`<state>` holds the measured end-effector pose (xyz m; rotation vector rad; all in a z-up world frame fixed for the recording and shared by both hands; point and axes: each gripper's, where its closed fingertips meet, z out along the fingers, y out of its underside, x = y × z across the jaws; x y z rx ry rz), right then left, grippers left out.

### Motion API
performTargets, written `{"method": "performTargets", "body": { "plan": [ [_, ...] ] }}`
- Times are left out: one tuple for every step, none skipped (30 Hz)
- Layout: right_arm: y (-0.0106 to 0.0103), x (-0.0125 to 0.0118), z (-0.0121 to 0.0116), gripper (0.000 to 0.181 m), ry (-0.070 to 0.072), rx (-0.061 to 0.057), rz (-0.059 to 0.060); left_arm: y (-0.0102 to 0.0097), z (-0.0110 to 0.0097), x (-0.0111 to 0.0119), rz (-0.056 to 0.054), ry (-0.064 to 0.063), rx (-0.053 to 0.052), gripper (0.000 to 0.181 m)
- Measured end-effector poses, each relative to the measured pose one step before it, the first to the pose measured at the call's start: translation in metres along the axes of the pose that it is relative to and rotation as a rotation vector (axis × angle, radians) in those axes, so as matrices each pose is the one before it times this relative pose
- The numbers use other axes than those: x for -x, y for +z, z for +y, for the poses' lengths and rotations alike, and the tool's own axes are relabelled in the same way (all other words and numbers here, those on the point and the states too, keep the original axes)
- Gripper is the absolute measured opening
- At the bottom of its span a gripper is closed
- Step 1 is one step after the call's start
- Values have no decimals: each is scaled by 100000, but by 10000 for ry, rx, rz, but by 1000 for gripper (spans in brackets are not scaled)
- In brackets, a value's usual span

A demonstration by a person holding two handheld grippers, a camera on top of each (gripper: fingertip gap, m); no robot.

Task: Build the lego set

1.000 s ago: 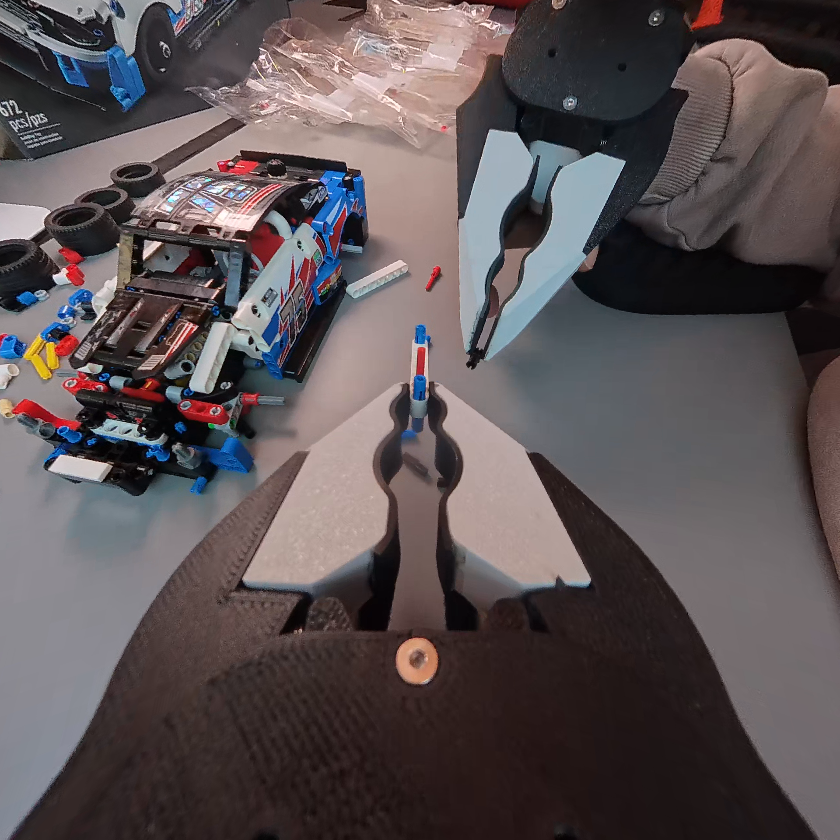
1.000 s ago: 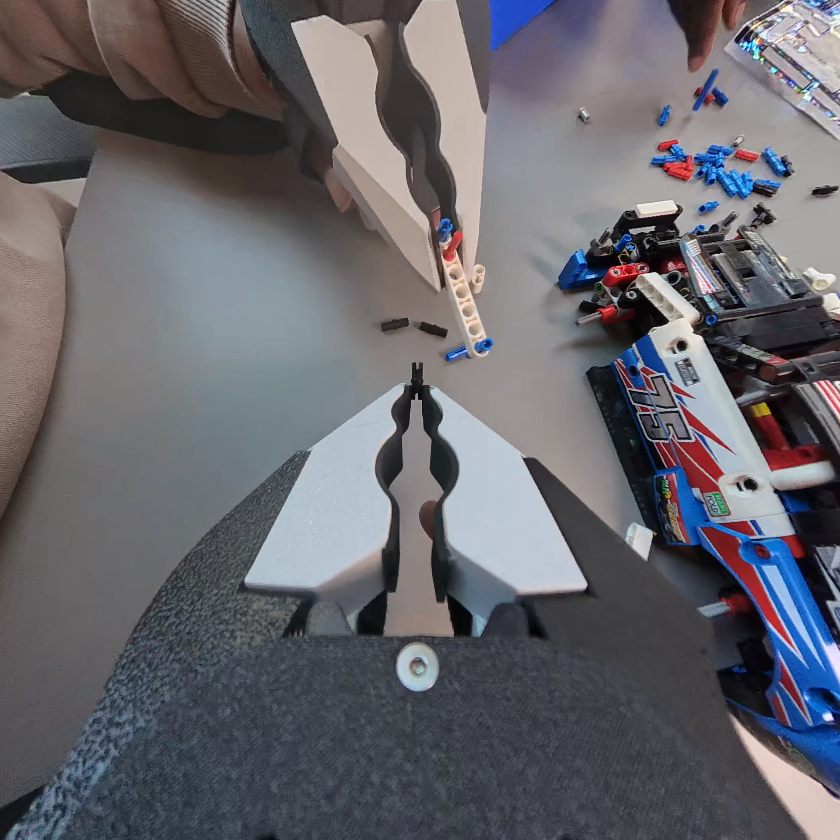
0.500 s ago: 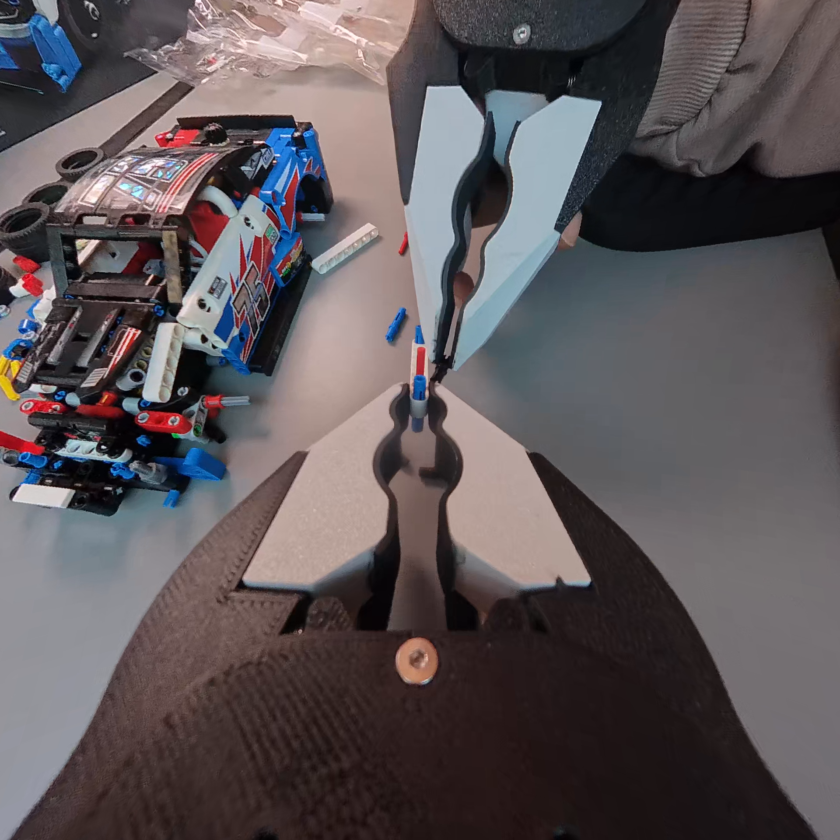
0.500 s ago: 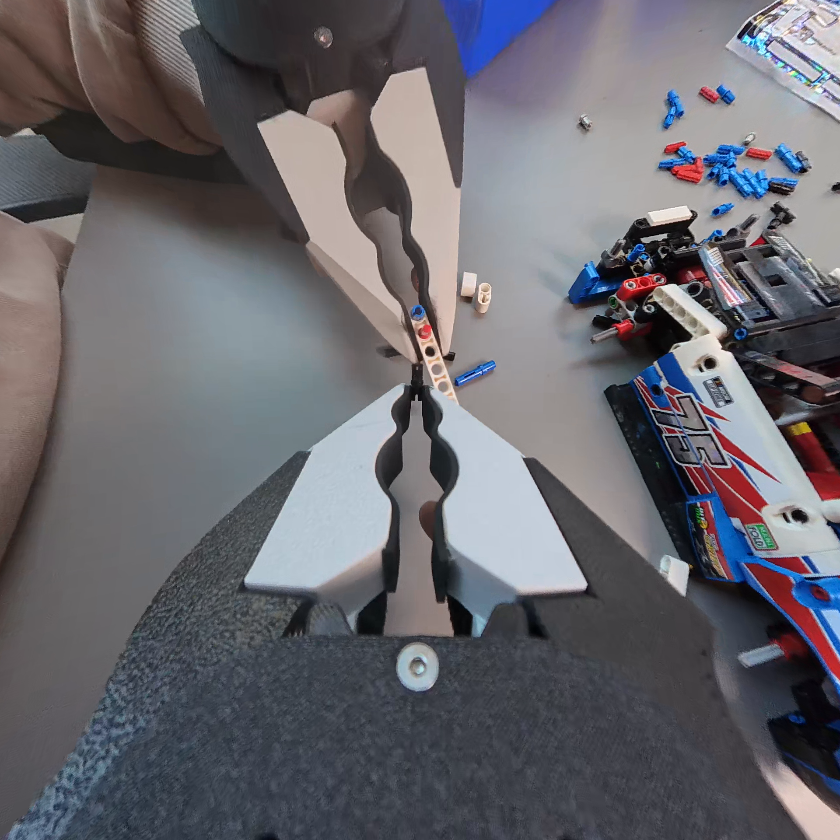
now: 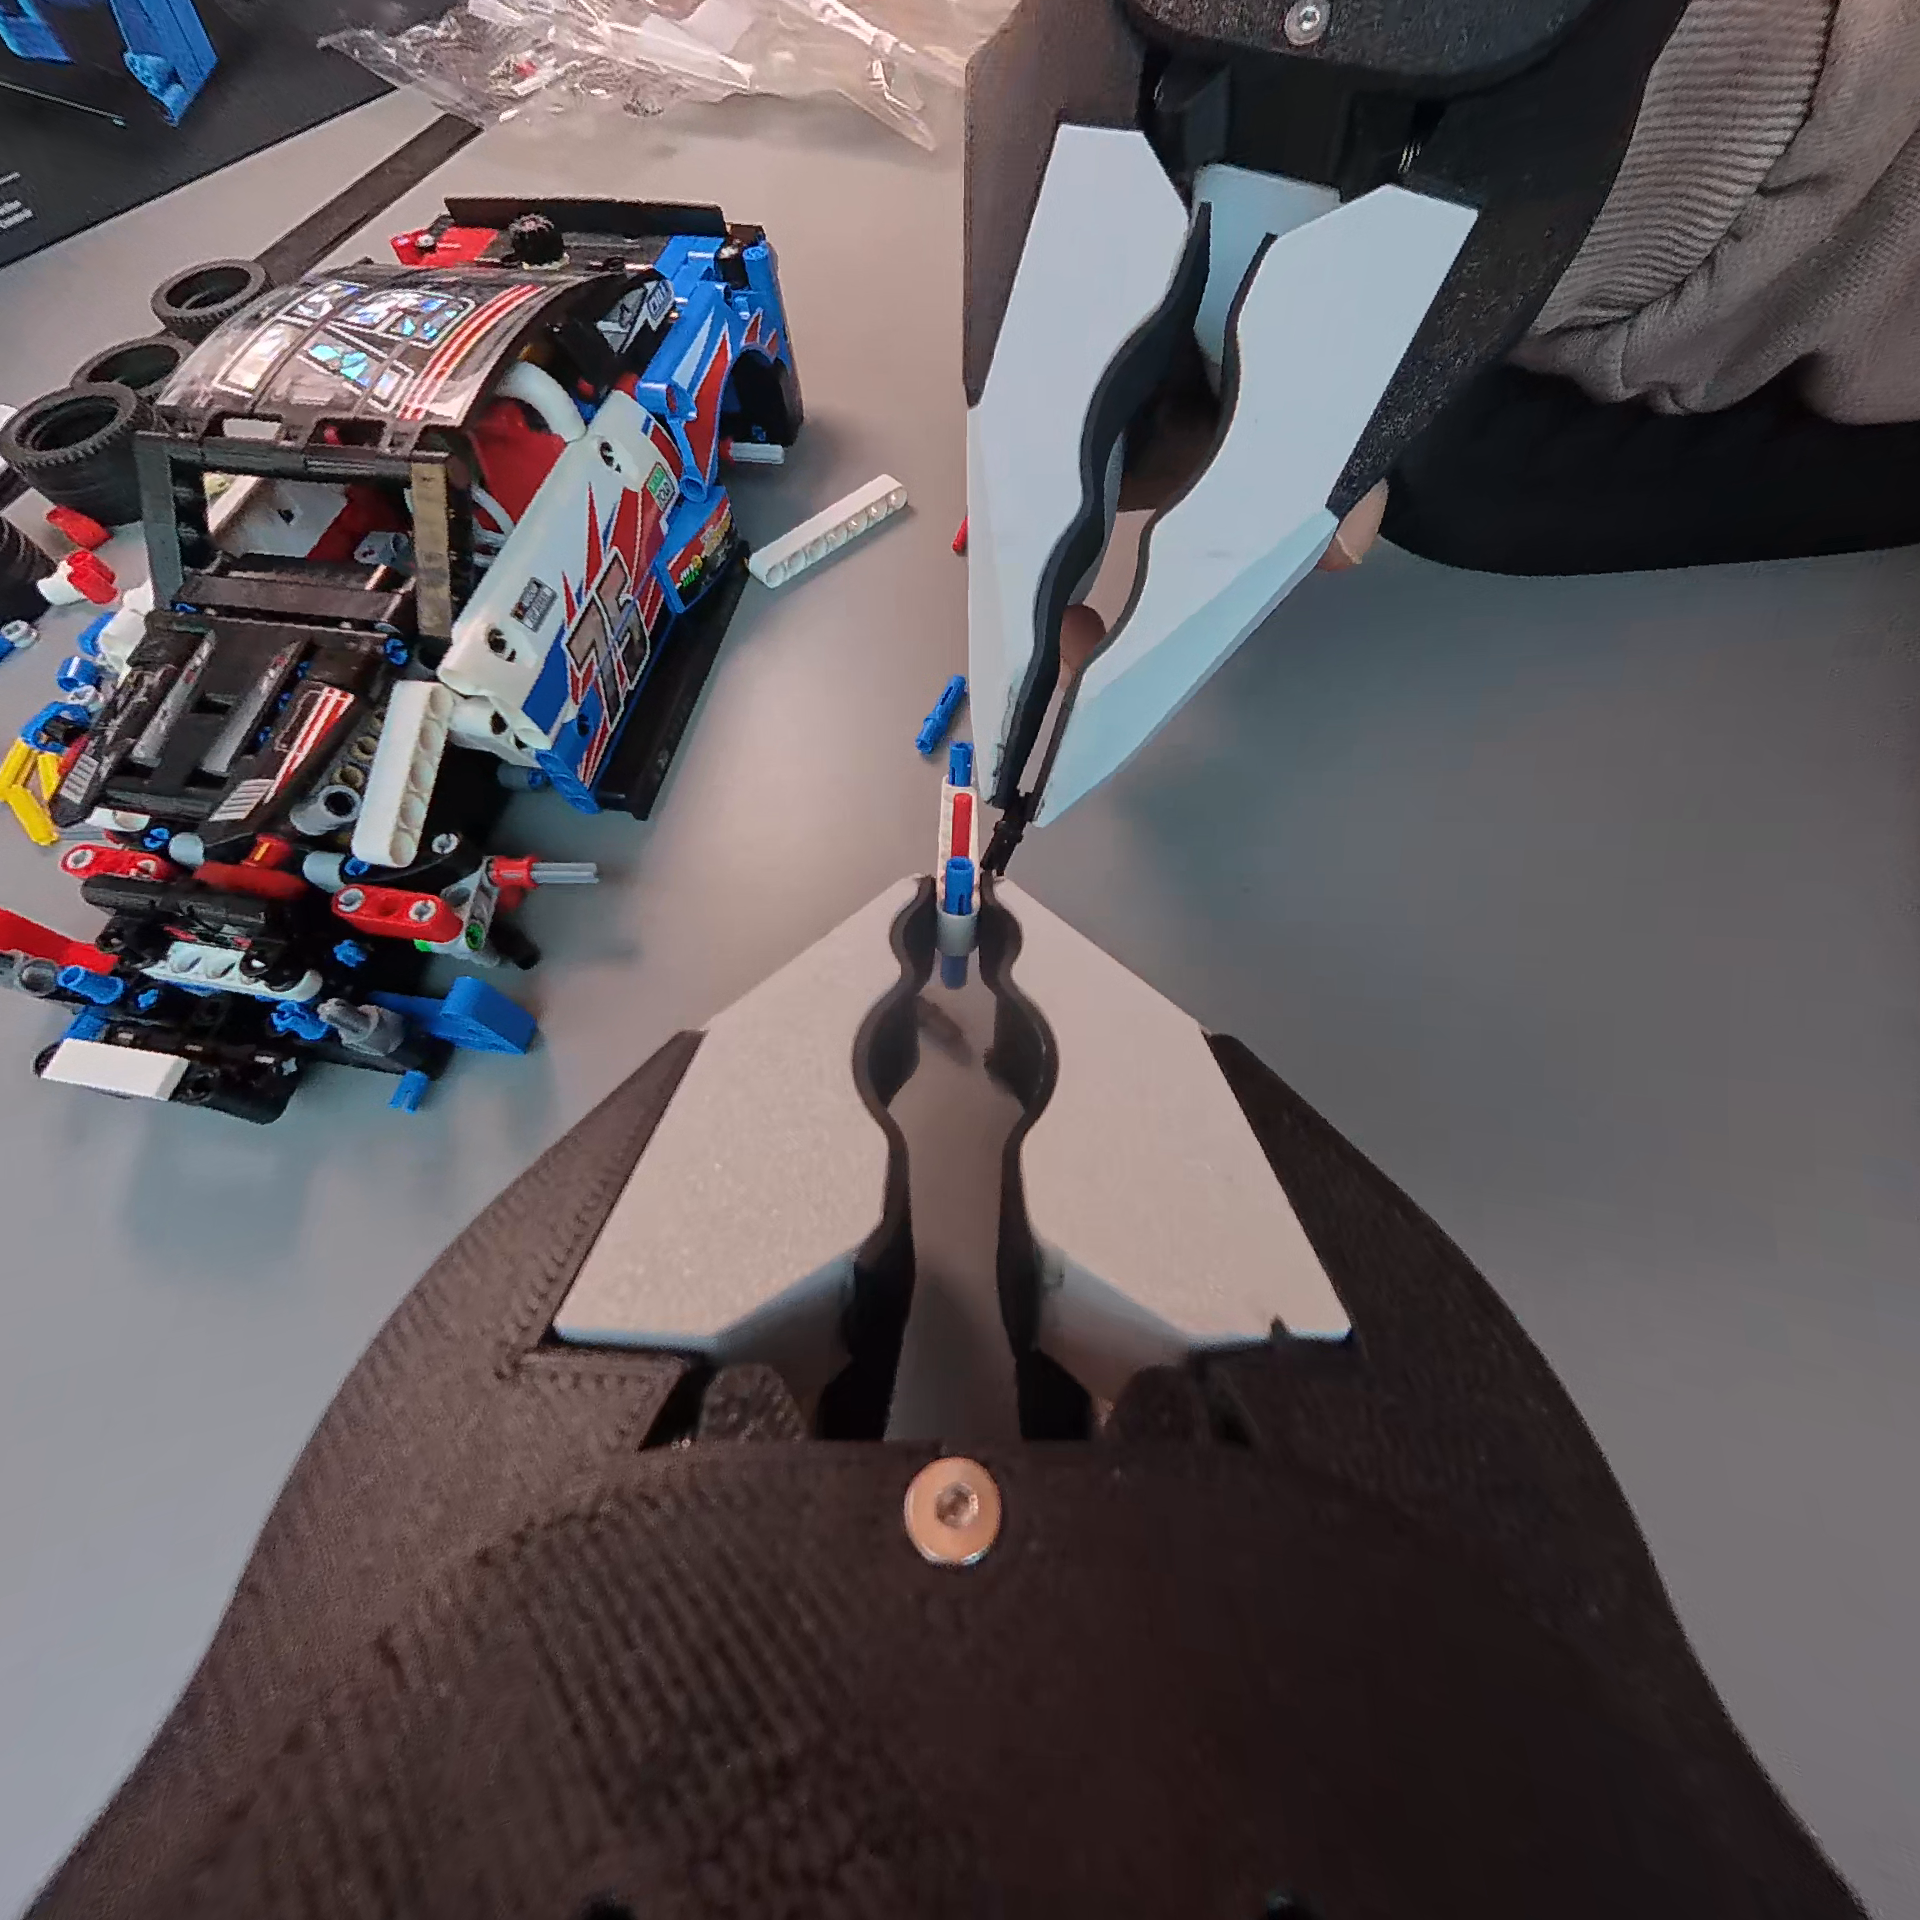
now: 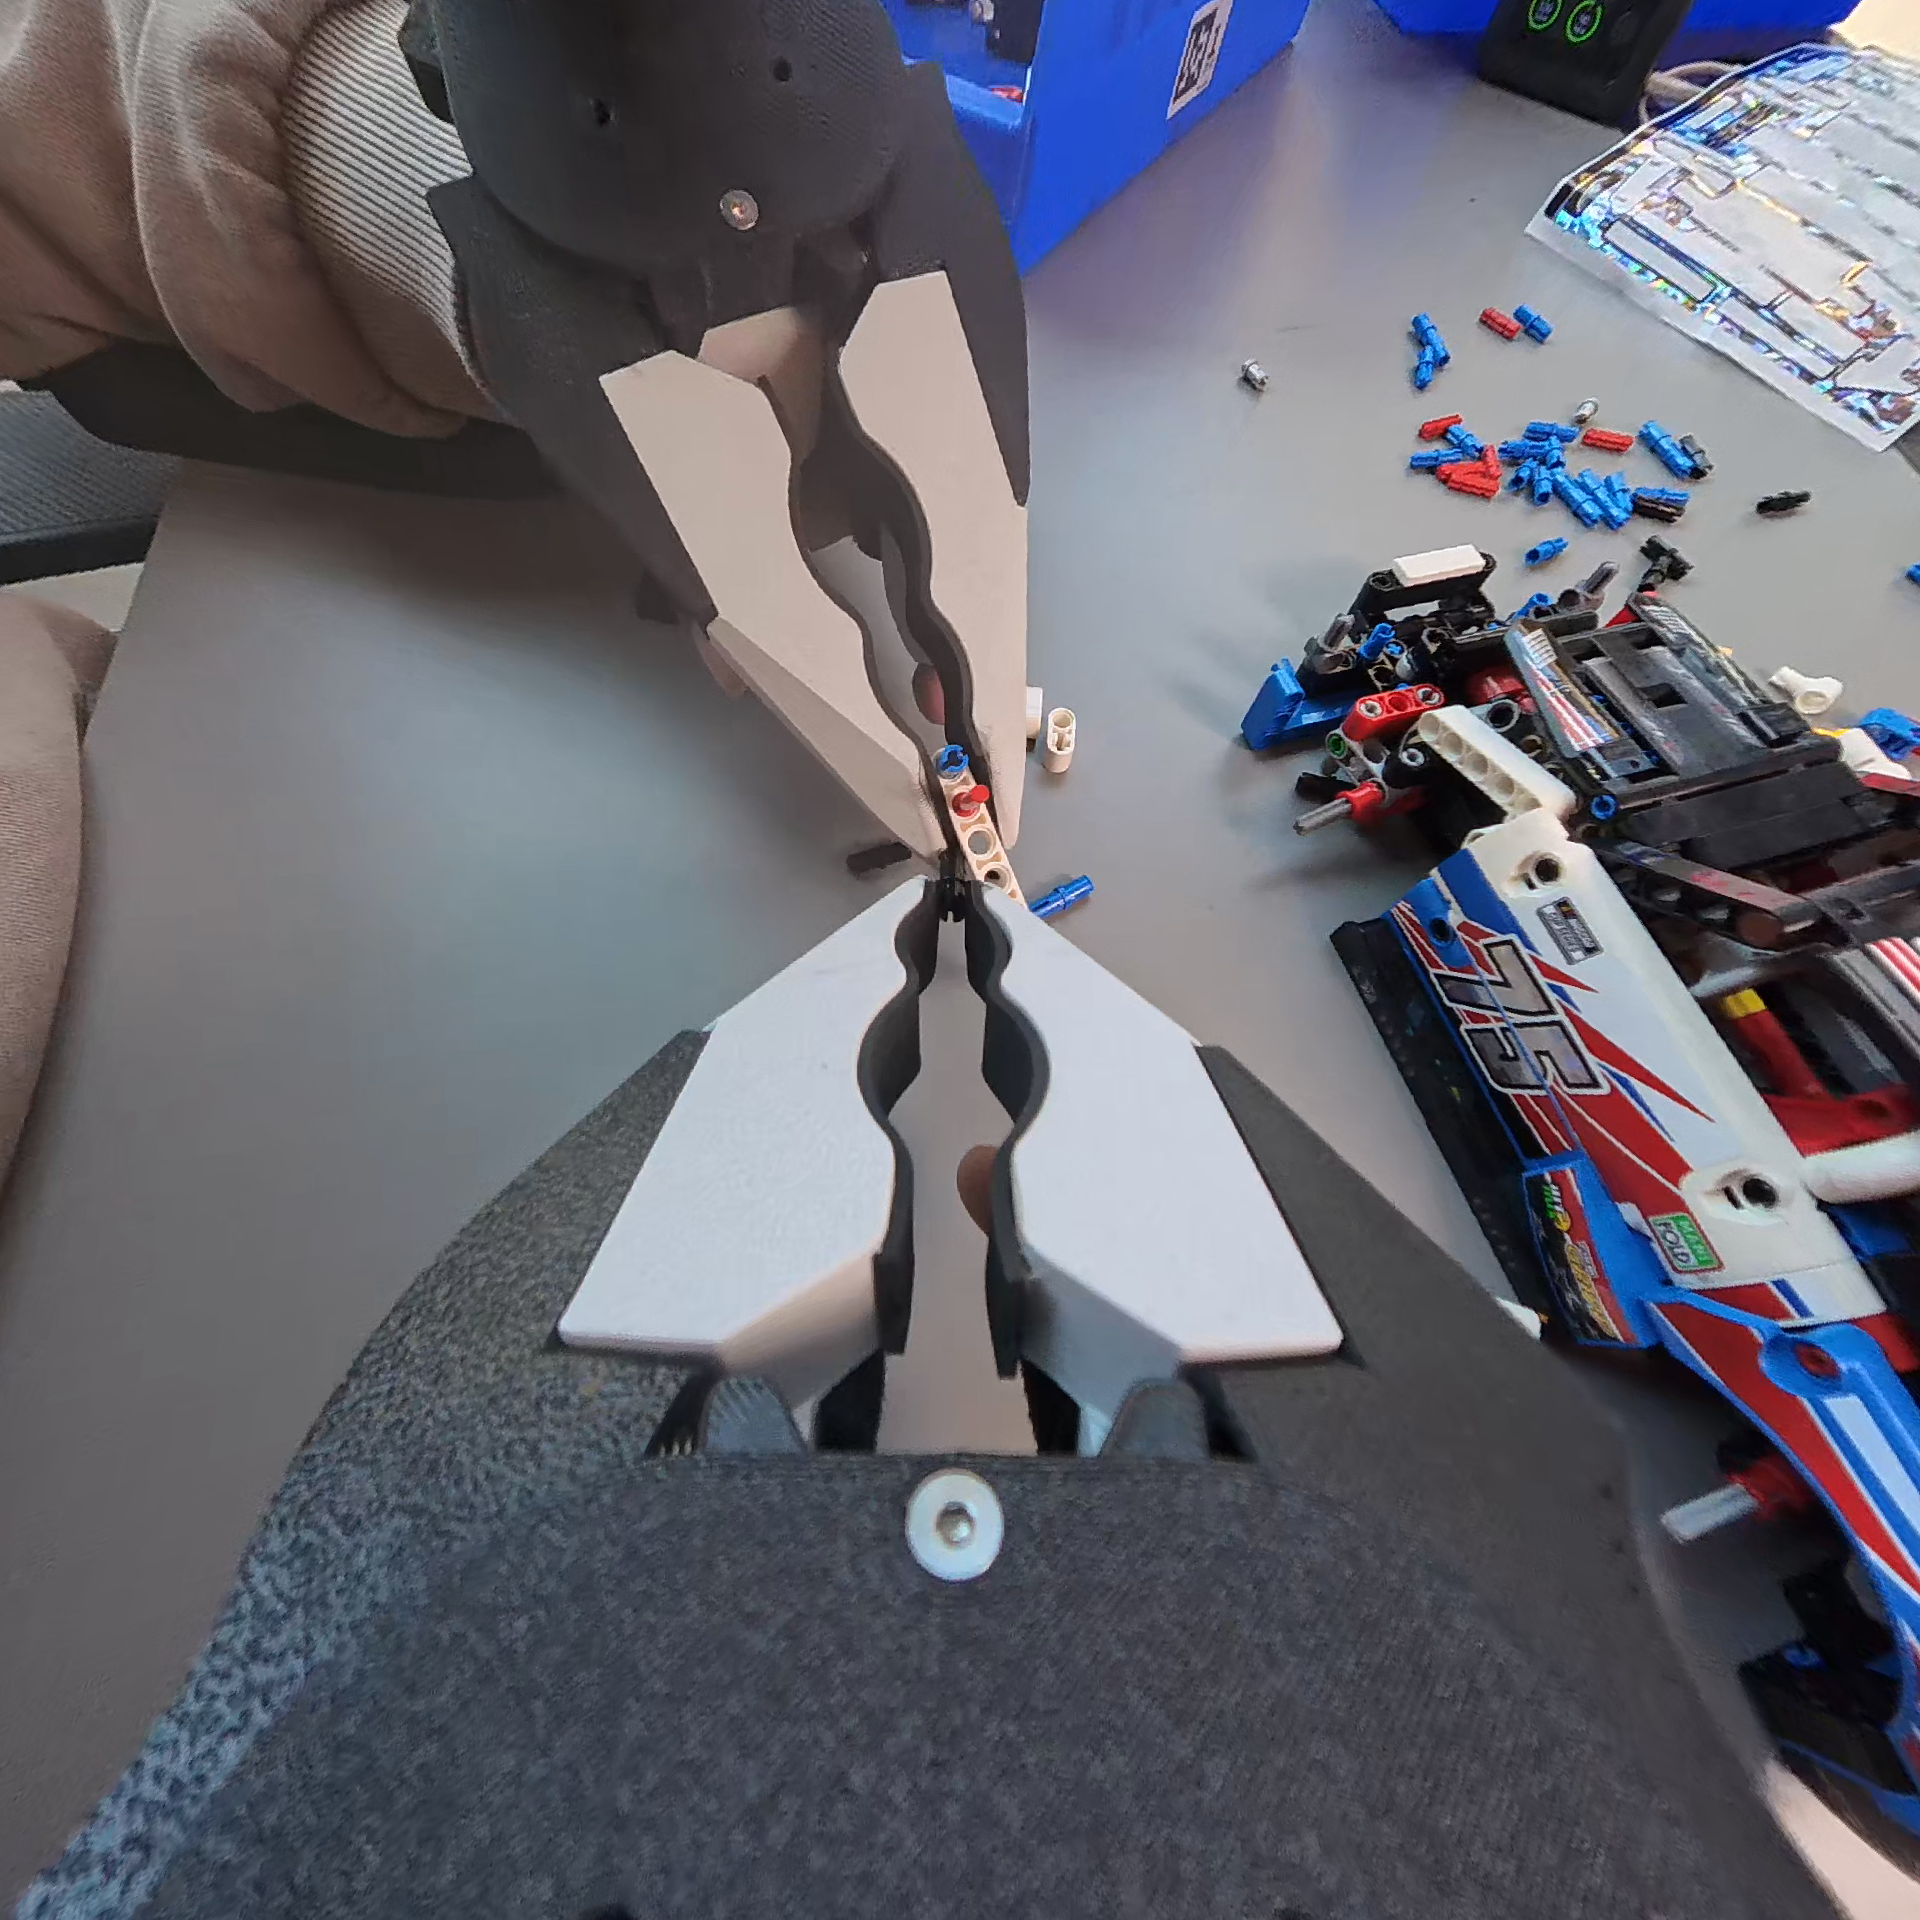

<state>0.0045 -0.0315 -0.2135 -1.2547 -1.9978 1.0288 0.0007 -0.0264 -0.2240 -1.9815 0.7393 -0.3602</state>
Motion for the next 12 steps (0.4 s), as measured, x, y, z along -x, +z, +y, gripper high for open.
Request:
{"method": "performTargets", "body": {
  "plan": [
    [-65, -16, -161, 2, 34, -93, -17, -27, -59, -2, 8, -24, -30, 5],
    [-65, -3, -189, 2, 50, -97, -22, -32, -67, 17, -16, 5, -27, 5],
    [-62, -22, -120, 2, 32, -44, 4, -46, -51, 28, -30, 21, -18, 5],
    [-32, -65, -140, 2, -23, -54, 64, -15, -17, 29, -37, 26, 0, 5],
    [-8, 24, -147, 2, -53, -64, 36, 2, 22, -17, -1, 37, 14, 5],
    [37, 55, -162, 2, -33, -75, 22, 32, 18, -72, 18, 33, 18, 5],
    [68, 81, -160, 2, -1, -79, -1, 37, 24, -92, 28, 44, 16, 5],
    [59, 37, -126, 2, 17, -78, 1, 63, 91, -83, 26, 52, 53, 5],
    [50, 13, -77, 2, 23, -48, -3, 40, 35, -62, 21, 22, 16, 5],
    [-9, -7, -13, 2, 17, -21, -16, 18, -3, -45, 20, -1, -3, 5],
    [-53, -5, -8, 2, 32, -19, -38, -8, -40, -14, 23, -27, -24, 5],
    [-84, 23, 56, 2, 28, 15, -64, -29, -63, 16, 17, -44, -39, 5]
  ]
}}
